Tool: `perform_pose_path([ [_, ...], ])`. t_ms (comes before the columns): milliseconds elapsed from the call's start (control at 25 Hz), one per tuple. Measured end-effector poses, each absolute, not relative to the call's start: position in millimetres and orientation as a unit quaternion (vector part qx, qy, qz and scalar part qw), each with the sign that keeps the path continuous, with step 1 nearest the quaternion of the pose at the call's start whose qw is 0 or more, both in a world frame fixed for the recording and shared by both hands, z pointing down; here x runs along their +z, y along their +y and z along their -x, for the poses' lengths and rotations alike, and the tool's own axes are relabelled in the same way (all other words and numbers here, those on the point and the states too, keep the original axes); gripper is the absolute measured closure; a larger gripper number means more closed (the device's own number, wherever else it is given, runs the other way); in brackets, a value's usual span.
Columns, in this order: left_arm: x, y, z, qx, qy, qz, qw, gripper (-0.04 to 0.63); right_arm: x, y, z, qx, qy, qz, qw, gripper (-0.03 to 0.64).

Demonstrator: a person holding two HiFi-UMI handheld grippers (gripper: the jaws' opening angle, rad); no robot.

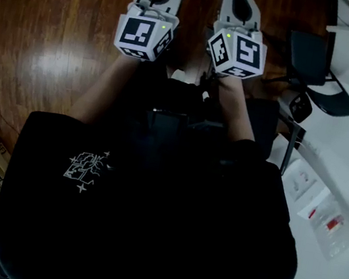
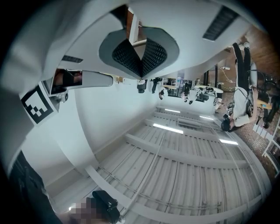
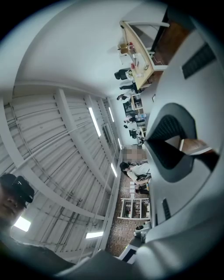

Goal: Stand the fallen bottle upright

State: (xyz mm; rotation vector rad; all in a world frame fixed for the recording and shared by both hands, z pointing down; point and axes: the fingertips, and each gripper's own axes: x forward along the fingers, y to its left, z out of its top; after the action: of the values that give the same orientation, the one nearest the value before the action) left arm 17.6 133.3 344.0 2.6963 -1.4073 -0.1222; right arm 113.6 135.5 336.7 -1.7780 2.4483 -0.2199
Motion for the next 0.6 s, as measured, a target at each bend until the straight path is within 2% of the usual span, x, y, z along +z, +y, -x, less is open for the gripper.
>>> perform_pose_path([
  [600,352,-13,5,-0.040,-0.415,-0.906,0.065,0.595,337,-12,-81,-0.067,0.787,0.612,0.049,0.603],
])
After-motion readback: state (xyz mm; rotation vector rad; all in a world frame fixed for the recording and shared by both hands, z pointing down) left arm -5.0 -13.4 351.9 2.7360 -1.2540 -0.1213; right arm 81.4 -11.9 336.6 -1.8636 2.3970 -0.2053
